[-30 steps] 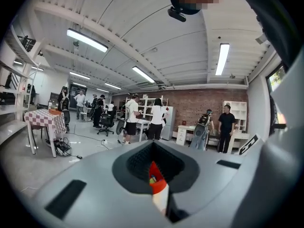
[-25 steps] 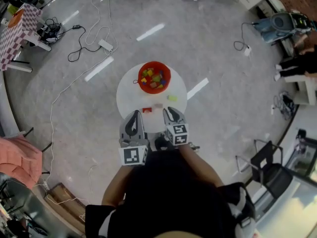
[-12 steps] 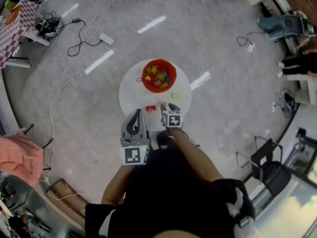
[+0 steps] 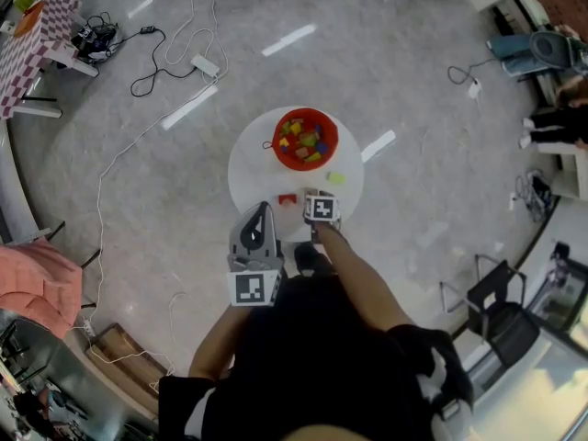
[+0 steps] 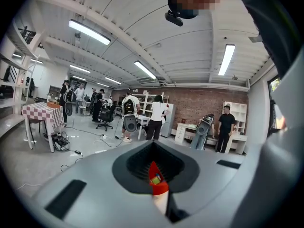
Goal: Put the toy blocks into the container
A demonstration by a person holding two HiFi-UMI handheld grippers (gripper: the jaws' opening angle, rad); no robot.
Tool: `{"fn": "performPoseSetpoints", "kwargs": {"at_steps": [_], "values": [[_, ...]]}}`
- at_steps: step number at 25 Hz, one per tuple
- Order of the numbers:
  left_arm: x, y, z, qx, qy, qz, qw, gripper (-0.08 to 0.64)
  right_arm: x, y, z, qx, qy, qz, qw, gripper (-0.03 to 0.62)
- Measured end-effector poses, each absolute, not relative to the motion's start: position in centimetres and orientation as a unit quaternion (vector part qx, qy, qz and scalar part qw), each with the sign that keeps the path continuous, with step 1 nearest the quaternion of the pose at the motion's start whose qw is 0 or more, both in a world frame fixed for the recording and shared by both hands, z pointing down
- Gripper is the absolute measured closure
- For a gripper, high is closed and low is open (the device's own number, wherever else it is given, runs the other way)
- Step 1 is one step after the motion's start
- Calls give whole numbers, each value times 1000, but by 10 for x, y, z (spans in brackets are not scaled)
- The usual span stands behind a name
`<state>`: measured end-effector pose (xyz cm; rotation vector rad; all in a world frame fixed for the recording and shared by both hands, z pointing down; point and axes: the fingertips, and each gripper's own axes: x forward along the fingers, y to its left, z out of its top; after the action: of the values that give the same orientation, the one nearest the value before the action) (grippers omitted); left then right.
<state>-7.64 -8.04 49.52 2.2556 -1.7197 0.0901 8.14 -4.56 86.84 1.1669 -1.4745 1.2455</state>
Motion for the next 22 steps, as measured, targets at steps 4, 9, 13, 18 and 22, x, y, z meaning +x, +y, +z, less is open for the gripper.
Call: {"fn": "performPoseSetpoints", "kwargs": {"at_steps": [4, 9, 13, 18, 22], "values": [[-77, -81, 497, 785, -599, 30, 153, 569, 76, -38, 869, 454, -580, 521, 431, 460], [-75, -81, 498, 786, -598, 31, 156, 569, 81, -55, 856, 462, -620, 472, 424, 463], [-75, -83, 498, 783, -601, 23, 159, 569, 82, -80, 809, 468, -687, 398, 387, 463], [-78, -85, 492, 783, -604, 16, 149, 569, 58, -81, 708, 431, -778, 346, 300, 463], [-77, -86, 490, 783, -606, 17, 141, 569, 38, -98, 632, 421, -842, 248, 227, 463]]}}
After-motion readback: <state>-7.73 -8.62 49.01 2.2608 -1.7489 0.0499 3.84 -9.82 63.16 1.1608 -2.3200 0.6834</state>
